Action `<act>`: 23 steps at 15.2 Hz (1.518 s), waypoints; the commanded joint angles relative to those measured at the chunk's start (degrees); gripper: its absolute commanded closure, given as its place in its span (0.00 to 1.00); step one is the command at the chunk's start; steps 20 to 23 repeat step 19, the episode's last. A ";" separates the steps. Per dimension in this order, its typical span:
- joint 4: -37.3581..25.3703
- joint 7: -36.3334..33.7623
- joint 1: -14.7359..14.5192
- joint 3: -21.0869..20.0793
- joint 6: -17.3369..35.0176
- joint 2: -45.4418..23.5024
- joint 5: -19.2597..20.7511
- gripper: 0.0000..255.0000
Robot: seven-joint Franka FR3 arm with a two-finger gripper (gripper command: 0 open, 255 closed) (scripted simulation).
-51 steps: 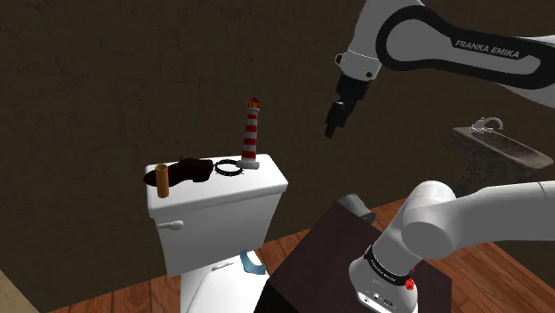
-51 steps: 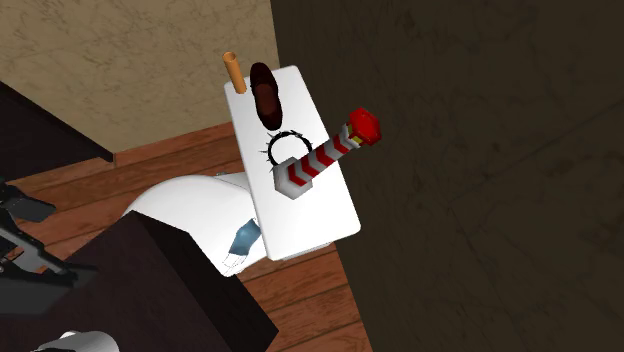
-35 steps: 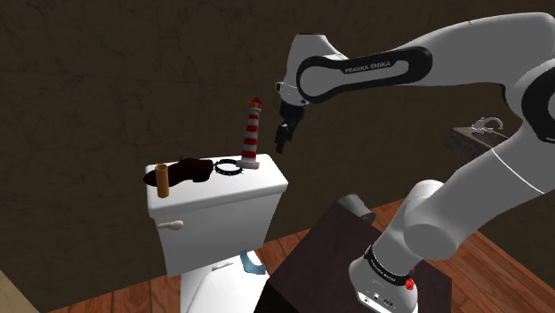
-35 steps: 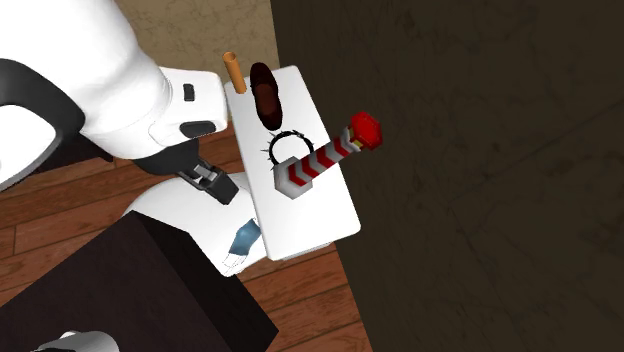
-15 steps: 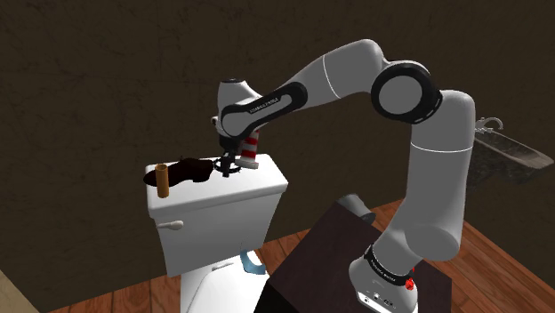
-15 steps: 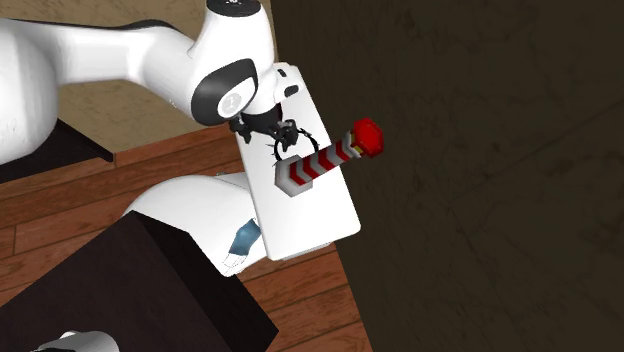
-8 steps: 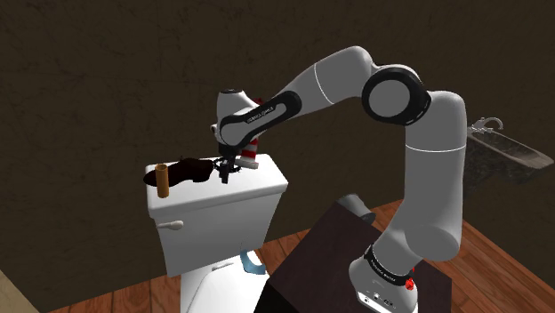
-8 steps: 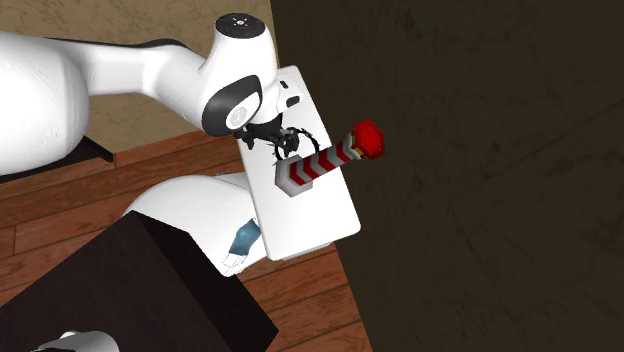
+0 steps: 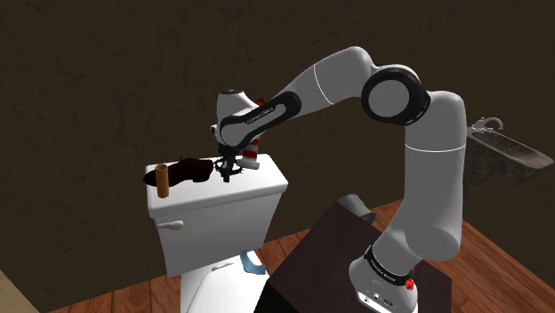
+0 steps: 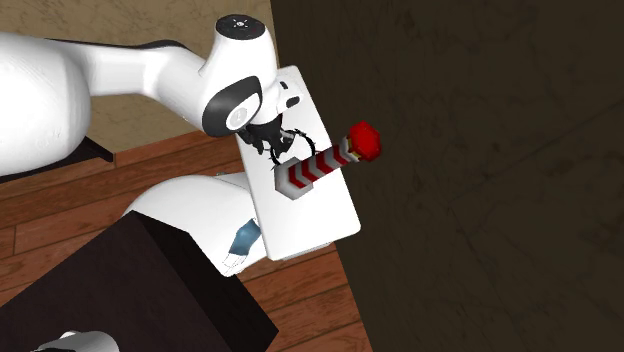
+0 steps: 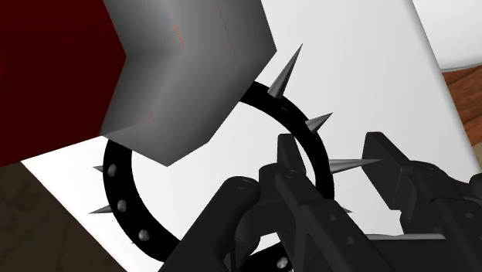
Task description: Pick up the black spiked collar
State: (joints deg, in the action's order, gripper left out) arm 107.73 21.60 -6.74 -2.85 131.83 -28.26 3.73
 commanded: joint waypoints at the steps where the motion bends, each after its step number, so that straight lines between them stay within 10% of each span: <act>1: 0.01 0.00 0.02 0.02 0.00 0.00 0.01 1.00; 23: -2.15 0.54 0.17 -0.31 -9.04 6.90 -0.66 1.00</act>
